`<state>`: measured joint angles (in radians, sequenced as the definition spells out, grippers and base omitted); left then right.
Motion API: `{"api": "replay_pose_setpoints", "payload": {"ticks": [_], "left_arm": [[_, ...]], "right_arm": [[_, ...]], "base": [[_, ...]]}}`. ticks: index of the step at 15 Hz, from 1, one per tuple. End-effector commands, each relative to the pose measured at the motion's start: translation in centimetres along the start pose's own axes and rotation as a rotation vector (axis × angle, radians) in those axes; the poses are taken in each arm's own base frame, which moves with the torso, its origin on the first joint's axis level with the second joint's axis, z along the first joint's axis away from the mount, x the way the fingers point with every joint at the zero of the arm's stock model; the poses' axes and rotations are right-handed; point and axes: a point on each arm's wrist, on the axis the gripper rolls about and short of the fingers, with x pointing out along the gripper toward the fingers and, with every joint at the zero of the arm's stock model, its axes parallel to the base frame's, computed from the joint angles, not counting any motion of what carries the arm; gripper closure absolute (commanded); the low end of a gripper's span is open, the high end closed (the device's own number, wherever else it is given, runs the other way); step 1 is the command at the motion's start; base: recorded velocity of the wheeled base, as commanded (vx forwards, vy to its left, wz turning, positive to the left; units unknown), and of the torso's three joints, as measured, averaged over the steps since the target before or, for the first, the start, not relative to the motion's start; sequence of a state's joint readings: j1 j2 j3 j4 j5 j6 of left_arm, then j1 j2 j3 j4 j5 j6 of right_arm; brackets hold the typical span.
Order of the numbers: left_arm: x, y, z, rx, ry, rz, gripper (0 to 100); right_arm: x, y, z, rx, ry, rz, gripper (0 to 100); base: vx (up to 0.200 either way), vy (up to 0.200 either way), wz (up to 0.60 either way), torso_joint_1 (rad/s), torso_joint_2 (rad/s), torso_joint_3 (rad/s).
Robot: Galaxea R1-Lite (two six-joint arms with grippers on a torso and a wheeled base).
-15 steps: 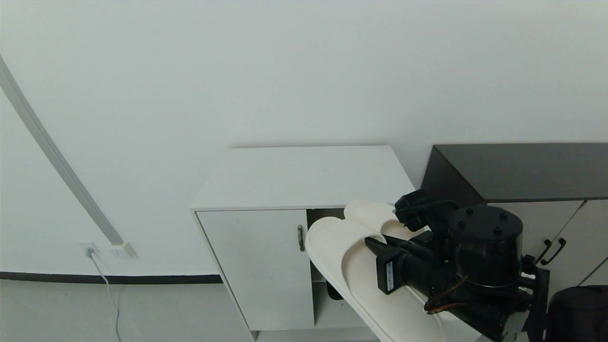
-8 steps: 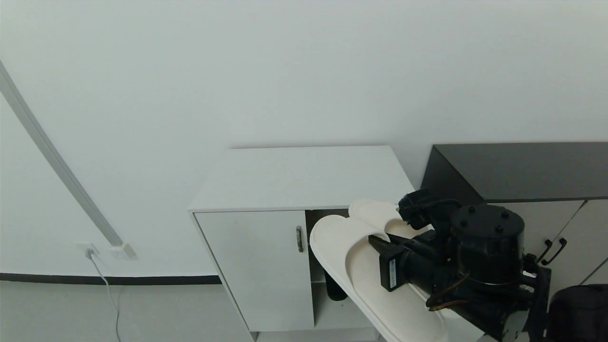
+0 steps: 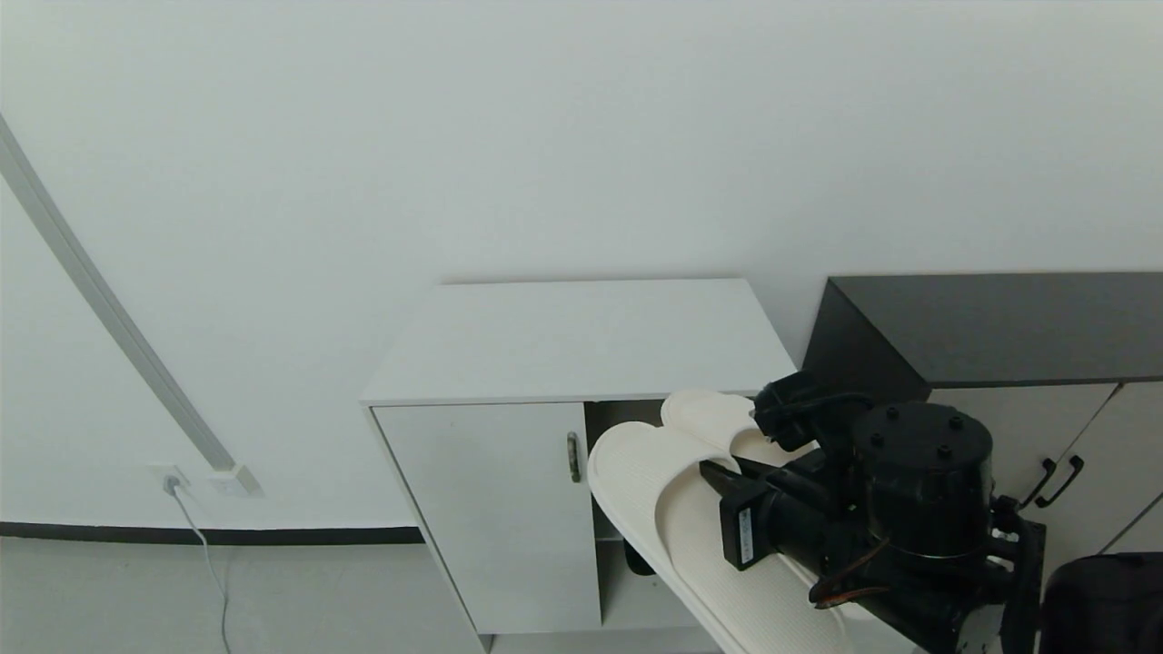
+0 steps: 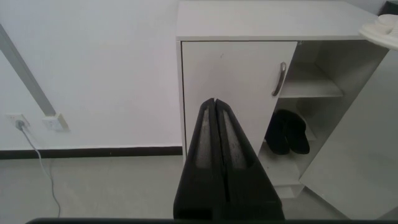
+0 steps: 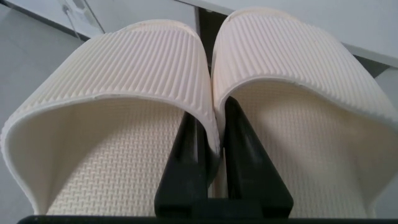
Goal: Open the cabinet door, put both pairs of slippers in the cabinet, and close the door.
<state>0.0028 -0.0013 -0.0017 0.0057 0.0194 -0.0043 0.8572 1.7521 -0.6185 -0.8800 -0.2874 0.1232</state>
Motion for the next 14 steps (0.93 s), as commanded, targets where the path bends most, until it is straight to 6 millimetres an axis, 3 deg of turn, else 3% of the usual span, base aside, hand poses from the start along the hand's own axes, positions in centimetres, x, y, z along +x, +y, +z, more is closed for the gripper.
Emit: {"api": "replay_pose_setpoints", "payload": {"ticks": [1, 8, 14], "left_arm": [[0.01, 0.00, -0.01, 0.000, 0.002, 0.001, 100], [0.01, 0.00, -0.01, 0.000, 0.002, 0.001, 100], [0.01, 0.00, -0.01, 0.000, 0.002, 0.001, 100]], "right_arm": [[0.01, 0.04, -0.15, -0.001, -0.005, 0.001, 100], [0.19, 0.01, -0.48, -0.009, -0.012, 0.002, 100], [0.10, -0.03, -0.54, -0.012, -0.014, 0.002, 100]], "base": [[0.000, 0.000, 0.00, -0.071, 0.11, 0.071], [0.000, 0.000, 0.00, -0.161, 0.37, 0.208], [0.000, 0.000, 0.00, -0.226, 0.55, 0.313]]}}
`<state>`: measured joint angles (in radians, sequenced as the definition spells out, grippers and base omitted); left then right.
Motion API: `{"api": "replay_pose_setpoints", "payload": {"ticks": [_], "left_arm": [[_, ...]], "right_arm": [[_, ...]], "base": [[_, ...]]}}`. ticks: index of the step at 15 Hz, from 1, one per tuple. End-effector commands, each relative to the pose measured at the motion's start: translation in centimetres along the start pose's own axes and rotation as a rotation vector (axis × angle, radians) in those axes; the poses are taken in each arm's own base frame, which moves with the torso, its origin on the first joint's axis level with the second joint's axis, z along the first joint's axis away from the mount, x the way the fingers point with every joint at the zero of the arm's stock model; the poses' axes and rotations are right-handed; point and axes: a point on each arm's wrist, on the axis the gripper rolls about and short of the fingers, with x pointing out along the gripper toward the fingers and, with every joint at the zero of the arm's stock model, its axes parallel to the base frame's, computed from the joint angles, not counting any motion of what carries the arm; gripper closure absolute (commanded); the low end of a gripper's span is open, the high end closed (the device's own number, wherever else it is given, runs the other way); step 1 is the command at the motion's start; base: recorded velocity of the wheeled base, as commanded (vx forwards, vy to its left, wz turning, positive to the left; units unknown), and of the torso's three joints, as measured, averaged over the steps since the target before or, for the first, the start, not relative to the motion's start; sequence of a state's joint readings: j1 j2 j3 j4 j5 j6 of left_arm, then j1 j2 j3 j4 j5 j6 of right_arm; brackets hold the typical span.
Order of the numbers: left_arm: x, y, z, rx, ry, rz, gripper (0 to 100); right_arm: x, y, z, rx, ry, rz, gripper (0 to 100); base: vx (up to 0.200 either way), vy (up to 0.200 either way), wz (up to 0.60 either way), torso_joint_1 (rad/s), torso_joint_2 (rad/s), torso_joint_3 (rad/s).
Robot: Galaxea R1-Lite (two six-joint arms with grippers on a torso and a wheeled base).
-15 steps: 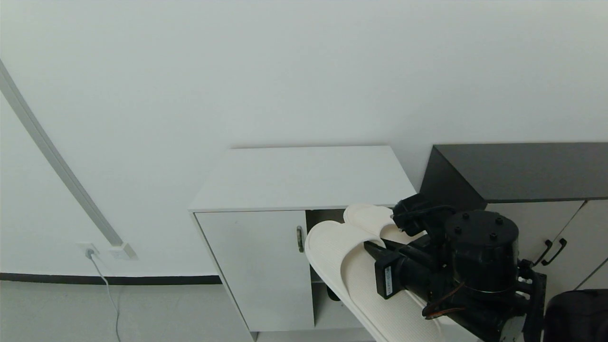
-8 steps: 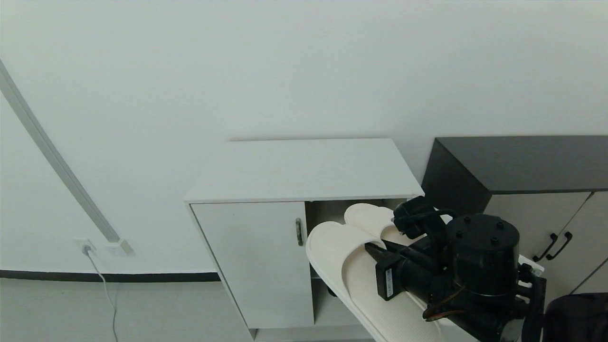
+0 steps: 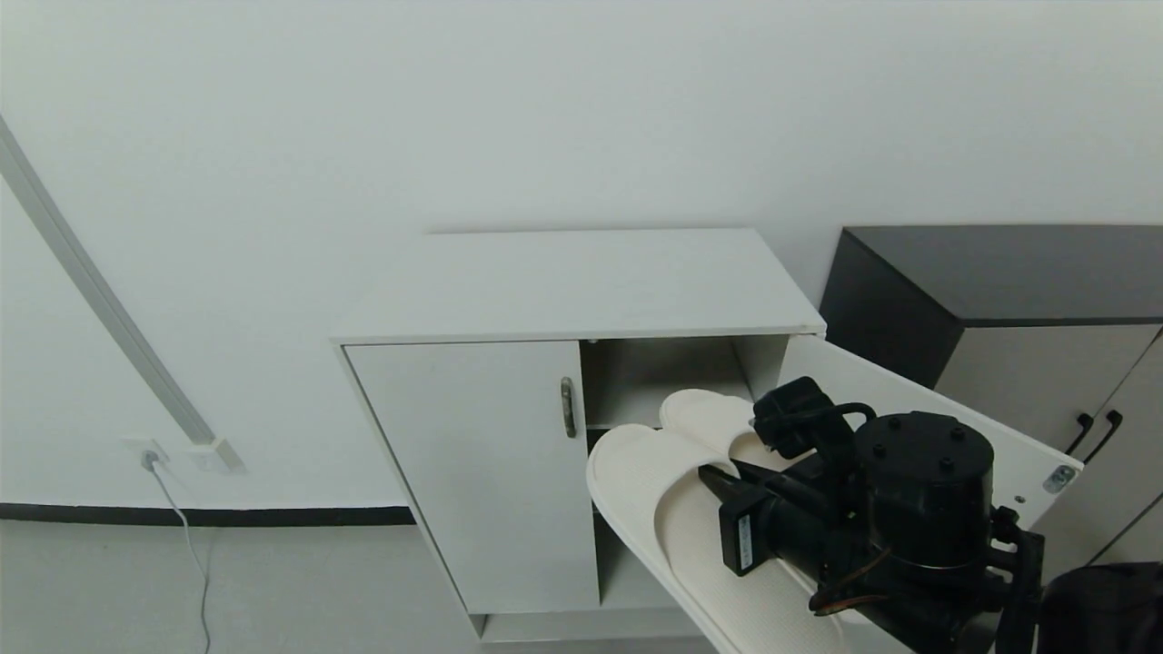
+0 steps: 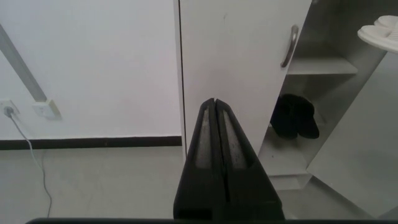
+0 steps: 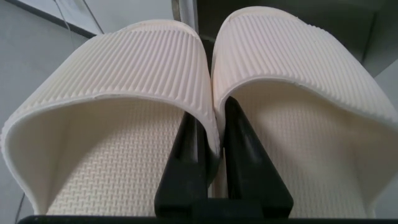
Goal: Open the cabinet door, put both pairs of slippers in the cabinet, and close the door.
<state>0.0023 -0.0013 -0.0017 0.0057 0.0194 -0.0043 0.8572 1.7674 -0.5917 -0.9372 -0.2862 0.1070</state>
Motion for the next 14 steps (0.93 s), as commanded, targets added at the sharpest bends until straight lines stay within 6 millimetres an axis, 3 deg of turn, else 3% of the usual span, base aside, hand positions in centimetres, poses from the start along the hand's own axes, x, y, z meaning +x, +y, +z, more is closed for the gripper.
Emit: {"api": "replay_pose_setpoints", "payload": {"ticks": [1, 14], "left_arm": [[0.01, 0.00, -0.01, 0.000, 0.002, 0.001, 100], [0.01, 0.00, -0.01, 0.000, 0.002, 0.001, 100]], "right_arm": [[0.06, 0.02, -0.06, 0.000, 0.002, 0.001, 100], [0.20, -0.01, -0.30, -0.003, 0.011, 0.000, 100]], "base": [[0.000, 0.000, 0.00, -0.217, 0.52, 0.325], [0.000, 0.000, 0.00, -0.172, 0.50, 0.324]]}}
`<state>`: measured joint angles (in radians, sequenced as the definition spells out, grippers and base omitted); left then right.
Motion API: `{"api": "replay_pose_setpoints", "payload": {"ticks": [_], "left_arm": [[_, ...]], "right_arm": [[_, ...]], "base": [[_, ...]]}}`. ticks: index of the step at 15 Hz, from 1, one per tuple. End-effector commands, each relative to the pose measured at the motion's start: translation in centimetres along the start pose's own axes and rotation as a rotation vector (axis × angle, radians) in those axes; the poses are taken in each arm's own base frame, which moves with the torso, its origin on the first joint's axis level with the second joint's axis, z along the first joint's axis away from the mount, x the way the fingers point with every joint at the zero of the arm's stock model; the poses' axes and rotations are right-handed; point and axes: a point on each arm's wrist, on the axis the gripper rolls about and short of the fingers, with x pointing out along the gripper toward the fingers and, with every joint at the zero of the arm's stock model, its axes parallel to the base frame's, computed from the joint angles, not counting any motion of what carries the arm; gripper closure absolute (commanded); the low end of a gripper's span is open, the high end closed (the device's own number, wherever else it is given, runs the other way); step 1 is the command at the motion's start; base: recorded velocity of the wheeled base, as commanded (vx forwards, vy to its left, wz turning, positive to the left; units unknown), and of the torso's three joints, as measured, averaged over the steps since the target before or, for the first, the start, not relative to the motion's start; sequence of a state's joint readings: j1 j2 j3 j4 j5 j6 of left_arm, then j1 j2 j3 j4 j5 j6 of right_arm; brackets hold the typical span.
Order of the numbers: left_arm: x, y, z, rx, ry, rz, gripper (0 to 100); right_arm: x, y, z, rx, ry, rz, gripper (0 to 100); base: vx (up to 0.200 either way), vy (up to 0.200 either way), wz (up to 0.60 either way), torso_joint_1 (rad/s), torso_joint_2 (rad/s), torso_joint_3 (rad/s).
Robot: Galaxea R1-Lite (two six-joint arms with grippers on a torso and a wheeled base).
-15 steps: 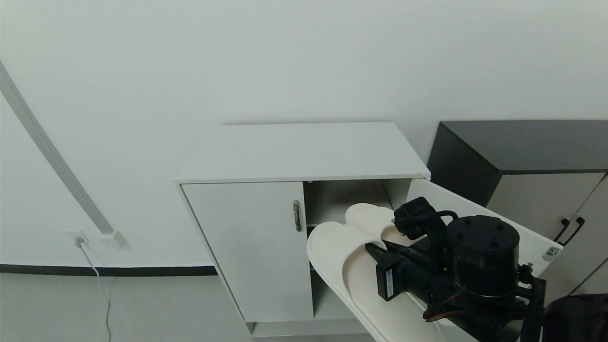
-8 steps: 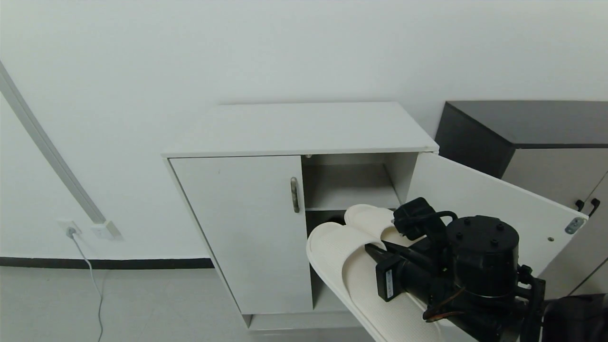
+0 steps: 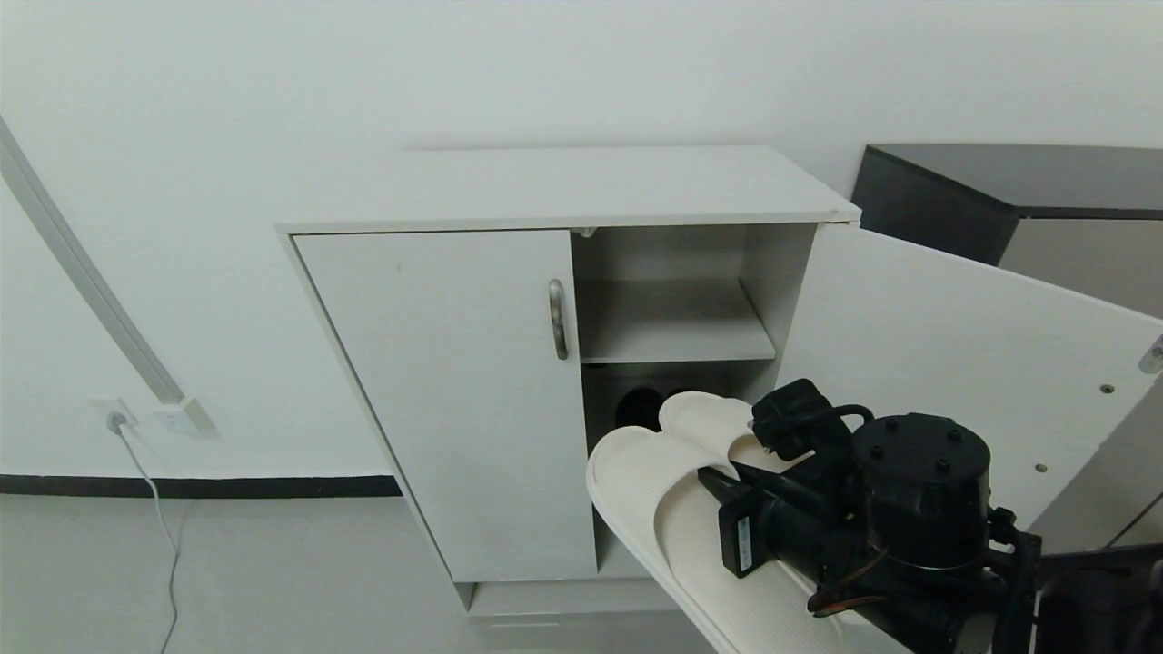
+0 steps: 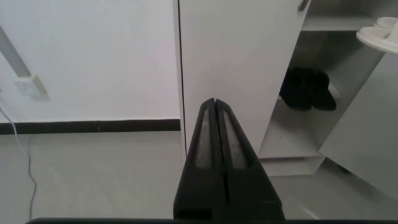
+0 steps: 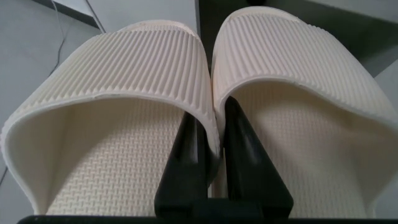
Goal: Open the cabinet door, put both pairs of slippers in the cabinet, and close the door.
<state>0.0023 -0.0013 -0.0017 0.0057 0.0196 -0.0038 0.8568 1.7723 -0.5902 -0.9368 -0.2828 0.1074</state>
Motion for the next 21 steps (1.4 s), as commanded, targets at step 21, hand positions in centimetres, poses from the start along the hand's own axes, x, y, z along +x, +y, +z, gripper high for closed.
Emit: {"api": "replay_pose_setpoints", "payload": {"ticks": [21], "left_arm": [[0.0, 0.0, 0.0, 0.004, 0.002, 0.000, 100]], "right_arm": [[4.8, 3.1, 6.7, 0.065, -0.076, -0.433, 100]], "base": [[0.000, 0.000, 0.00, -0.031, 0.21, 0.172]]}}
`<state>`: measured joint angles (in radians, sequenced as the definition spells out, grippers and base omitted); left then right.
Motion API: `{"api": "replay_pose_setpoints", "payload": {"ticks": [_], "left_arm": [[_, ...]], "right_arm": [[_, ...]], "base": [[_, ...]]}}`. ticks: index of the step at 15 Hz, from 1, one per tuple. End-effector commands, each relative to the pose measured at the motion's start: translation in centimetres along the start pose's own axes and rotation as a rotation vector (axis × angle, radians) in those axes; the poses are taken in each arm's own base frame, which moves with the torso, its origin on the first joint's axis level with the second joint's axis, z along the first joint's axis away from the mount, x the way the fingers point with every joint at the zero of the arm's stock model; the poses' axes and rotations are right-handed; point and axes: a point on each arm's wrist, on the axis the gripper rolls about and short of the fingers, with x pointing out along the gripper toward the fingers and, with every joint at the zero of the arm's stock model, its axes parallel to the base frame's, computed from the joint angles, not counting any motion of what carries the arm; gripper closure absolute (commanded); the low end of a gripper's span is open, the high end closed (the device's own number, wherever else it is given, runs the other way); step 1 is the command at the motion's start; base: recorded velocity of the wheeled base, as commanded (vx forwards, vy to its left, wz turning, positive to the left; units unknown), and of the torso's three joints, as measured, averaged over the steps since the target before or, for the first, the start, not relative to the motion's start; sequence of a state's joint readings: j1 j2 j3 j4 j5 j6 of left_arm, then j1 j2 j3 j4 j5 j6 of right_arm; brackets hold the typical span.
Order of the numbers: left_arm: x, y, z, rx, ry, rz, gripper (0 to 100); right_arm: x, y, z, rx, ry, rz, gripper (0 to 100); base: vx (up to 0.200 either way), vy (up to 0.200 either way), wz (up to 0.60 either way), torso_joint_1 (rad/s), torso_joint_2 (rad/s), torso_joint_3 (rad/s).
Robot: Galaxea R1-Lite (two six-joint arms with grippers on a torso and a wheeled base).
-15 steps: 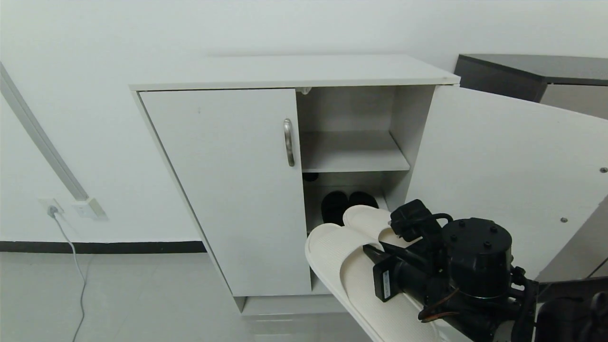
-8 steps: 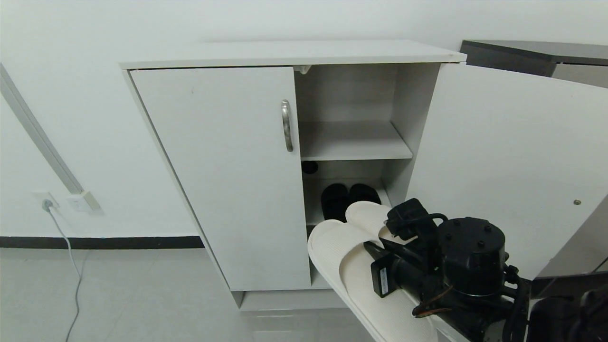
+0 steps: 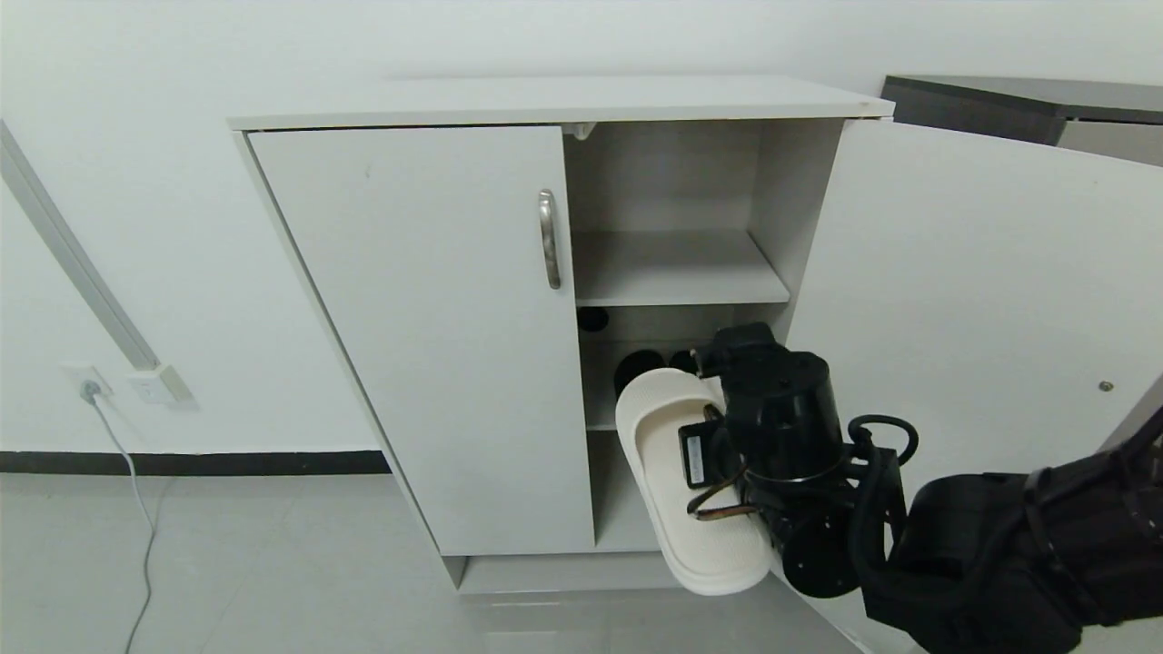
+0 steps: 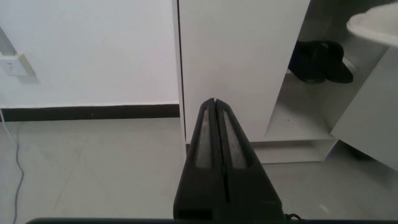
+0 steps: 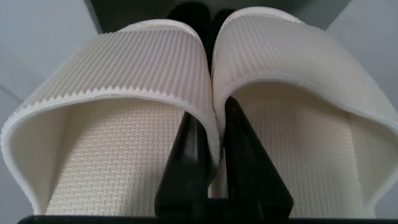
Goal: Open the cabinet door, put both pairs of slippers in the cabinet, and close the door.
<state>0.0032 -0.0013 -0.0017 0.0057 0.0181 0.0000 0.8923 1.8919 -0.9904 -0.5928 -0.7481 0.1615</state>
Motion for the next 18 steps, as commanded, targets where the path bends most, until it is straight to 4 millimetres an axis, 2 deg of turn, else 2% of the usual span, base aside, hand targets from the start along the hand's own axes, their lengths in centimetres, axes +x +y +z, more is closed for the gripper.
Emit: {"api": "replay_pose_setpoints", "payload": {"ticks": [1, 4, 6, 12, 18], "left_arm": [[0.0, 0.0, 0.0, 0.000, 0.002, 0.000, 100], [0.0, 0.0, 0.0, -0.002, 0.002, 0.000, 100], [0.0, 0.0, 0.0, -0.001, 0.002, 0.002, 100], [0.0, 0.0, 0.0, -0.001, 0.002, 0.002, 100], [0.0, 0.0, 0.0, 0.002, 0.002, 0.002, 100]], "right_arm": [[-0.3, 1.1, 3.9, 0.091, -0.075, 0.002, 100], [0.2, 0.9, 6.4, 0.118, -0.077, -0.017, 100], [1.0, 0.3, 6.9, 0.123, -0.048, -0.047, 100], [1.5, 0.4, 6.7, 0.122, -0.032, -0.054, 100], [1.6, 0.4, 6.7, 0.120, -0.032, -0.051, 100]], "base": [[0.000, 0.000, 0.00, 0.000, 0.00, 0.000], [0.000, 0.000, 0.00, 0.000, 0.00, 0.000], [0.000, 0.000, 0.00, 0.000, 0.00, 0.000], [0.000, 0.000, 0.00, 0.000, 0.00, 0.000], [0.200, 0.000, 0.00, 0.002, 0.00, 0.006]]}}
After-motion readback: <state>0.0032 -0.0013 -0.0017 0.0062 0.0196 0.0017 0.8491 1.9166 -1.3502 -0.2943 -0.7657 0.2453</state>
